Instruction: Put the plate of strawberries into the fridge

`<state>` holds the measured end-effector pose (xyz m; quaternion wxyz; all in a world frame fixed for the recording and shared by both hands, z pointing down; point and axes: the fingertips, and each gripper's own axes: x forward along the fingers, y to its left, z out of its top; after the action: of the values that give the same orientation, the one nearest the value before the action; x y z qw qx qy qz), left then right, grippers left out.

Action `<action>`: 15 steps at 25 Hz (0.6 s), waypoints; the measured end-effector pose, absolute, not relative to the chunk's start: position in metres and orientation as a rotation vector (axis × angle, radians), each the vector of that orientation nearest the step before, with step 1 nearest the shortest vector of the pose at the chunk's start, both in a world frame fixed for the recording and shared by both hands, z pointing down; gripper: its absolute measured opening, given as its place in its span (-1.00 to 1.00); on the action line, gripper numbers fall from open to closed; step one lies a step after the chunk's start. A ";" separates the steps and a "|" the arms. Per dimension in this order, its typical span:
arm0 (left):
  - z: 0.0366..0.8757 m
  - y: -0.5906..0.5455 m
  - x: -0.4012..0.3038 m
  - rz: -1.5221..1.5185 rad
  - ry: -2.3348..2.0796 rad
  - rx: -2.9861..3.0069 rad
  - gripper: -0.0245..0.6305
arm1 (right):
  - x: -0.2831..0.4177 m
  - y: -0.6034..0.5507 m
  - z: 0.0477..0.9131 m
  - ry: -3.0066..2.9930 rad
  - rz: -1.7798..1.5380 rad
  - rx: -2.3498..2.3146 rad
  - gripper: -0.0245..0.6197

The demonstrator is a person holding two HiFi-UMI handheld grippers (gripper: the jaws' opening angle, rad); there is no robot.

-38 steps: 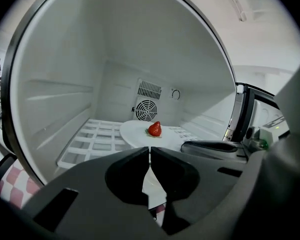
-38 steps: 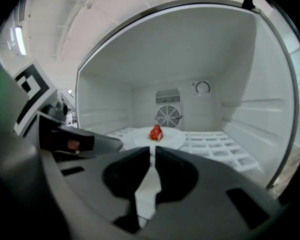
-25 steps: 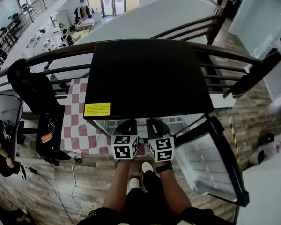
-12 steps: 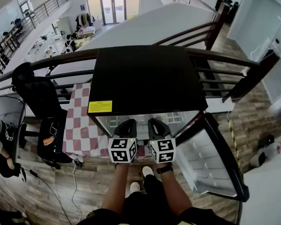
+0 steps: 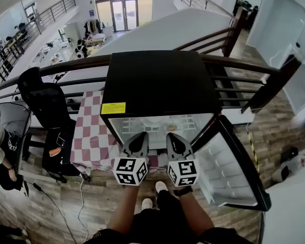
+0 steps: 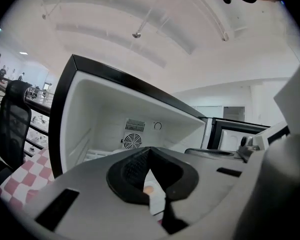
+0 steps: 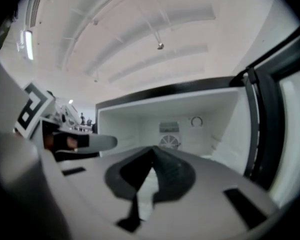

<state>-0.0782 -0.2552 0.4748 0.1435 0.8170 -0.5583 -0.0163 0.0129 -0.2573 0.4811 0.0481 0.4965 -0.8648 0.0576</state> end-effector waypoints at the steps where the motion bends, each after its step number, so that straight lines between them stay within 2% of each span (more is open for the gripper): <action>1: 0.473 -0.253 -0.079 -0.049 -1.619 2.359 -0.87 | 0.013 -0.255 0.478 -2.642 0.174 1.521 -0.86; 15: 0.465 -0.240 -0.074 -0.059 -1.662 2.367 -0.87 | 0.016 -0.248 0.471 -2.656 0.185 1.535 -0.86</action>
<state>-0.0744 -0.2402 0.4653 0.1239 0.8119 -0.5701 -0.0204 0.0160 -0.2475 0.4706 0.0341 0.4992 -0.8637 0.0603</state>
